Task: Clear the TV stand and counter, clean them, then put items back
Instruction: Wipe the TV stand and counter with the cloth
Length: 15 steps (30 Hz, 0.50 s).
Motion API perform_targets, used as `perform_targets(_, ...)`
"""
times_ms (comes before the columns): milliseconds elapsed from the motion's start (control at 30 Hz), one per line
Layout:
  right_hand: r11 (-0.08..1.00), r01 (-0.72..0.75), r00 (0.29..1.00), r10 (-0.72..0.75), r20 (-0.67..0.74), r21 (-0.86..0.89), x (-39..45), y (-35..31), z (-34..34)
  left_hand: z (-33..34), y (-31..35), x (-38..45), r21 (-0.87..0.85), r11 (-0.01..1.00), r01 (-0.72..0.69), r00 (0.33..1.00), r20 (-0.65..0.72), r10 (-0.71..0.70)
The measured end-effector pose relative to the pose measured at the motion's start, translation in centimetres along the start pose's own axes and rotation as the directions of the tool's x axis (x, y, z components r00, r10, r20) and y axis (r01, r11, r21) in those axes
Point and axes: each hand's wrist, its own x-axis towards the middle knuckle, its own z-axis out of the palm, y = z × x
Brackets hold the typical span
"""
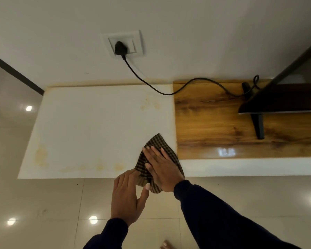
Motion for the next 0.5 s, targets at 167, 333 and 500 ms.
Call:
perform_targets(167, 0.957, -0.283, 0.954, 0.287, -0.09, 0.059, 3.8, -0.7, -0.5, -1.3, -3.0, 2.4, 0.075, 0.997, 0.0, 0.995, 0.099, -0.007)
perform_targets(333, 0.93, -0.364, 0.921, 0.368, -0.131, 0.049, 8.8, 1.5, -2.2, -0.2, -5.1, 8.2, 0.241, 0.964, 0.117, 0.977, 0.148, -0.155)
perform_targets(500, 0.932, -0.363, 0.919, 0.361, -0.16, 0.014, 9.9, 2.3, -2.2, 0.6, -5.5, 15.5, 0.245, 0.91, 0.335, 0.895, 0.22, -0.389)
